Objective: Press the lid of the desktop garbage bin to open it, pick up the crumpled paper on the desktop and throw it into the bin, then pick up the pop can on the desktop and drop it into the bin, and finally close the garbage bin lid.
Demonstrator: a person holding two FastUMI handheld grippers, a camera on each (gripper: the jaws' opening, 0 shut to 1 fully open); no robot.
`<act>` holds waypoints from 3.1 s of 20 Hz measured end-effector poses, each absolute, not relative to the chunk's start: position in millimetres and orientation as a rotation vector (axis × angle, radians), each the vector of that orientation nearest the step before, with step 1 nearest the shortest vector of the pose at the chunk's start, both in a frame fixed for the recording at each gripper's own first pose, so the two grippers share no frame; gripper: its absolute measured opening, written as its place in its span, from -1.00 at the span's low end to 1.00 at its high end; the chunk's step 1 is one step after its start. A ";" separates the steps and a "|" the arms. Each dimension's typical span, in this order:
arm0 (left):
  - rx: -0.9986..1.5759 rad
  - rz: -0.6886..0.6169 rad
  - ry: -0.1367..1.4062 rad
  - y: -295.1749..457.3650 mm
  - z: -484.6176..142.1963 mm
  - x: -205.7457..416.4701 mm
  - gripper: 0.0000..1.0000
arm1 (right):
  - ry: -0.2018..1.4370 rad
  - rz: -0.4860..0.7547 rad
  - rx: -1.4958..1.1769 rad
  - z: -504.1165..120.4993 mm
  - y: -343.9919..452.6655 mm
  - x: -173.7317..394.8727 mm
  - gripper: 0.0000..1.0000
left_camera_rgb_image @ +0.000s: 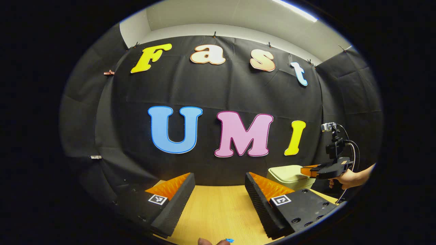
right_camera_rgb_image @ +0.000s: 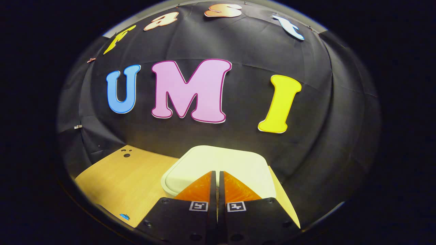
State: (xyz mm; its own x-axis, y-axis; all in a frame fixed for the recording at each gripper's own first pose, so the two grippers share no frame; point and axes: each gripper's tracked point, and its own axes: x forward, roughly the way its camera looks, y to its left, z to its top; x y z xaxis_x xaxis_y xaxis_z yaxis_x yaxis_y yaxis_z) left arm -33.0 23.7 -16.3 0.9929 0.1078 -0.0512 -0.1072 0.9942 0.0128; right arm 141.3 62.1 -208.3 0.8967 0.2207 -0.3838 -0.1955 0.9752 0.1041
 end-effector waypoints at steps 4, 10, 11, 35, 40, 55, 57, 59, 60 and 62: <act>0.004 0.099 0.050 22.4 -15.9 -27.0 0.90 | 0.427 0.220 0.080 -217.1 66.7 141.3 -0.91; 0.010 0.096 0.058 24.4 -19.2 -25.7 0.90 | 0.421 0.213 0.114 -226.5 67.8 135.7 -0.89; 0.007 0.097 0.061 25.2 -20.2 -25.7 0.90 | 0.417 0.216 0.116 -227.7 67.8 134.3 -0.89; -0.019 0.049 0.033 31.0 -18.6 -37.8 0.89 | 0.262 0.152 0.109 -145.3 47.3 113.6 -0.84; -0.035 0.021 0.072 28.6 -39.7 -41.8 0.90 | 0.272 0.184 0.115 -141.4 55.2 88.2 -0.17; 0.061 -0.121 0.328 3.3 -201.6 -51.6 0.91 | 0.232 0.200 0.064 -112.7 46.6 -14.4 0.60; 0.073 -0.136 0.388 -3.2 -233.4 -52.9 0.91 | 0.234 0.198 0.048 -111.0 42.4 -24.4 0.60; 0.087 -0.144 0.448 -8.3 -264.3 -53.5 0.91 | 0.238 0.200 0.041 -109.8 40.7 -32.5 0.60; 0.095 -0.149 0.480 -9.3 -281.4 -54.5 0.91 | 0.238 0.199 0.036 -109.5 39.4 -35.5 0.60; 0.109 -0.156 0.546 -12.1 -312.1 -56.3 0.89 | 0.240 0.202 0.024 -108.5 35.0 -37.9 0.60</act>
State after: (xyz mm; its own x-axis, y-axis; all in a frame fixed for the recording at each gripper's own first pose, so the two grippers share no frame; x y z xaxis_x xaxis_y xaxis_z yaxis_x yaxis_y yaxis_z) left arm -56.3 -12.1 -312.1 0.8433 -0.1190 -0.5241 0.1768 0.9823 0.0616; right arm -37.9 35.0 -108.5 0.9513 0.2012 -0.2335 -0.1956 0.9795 0.0472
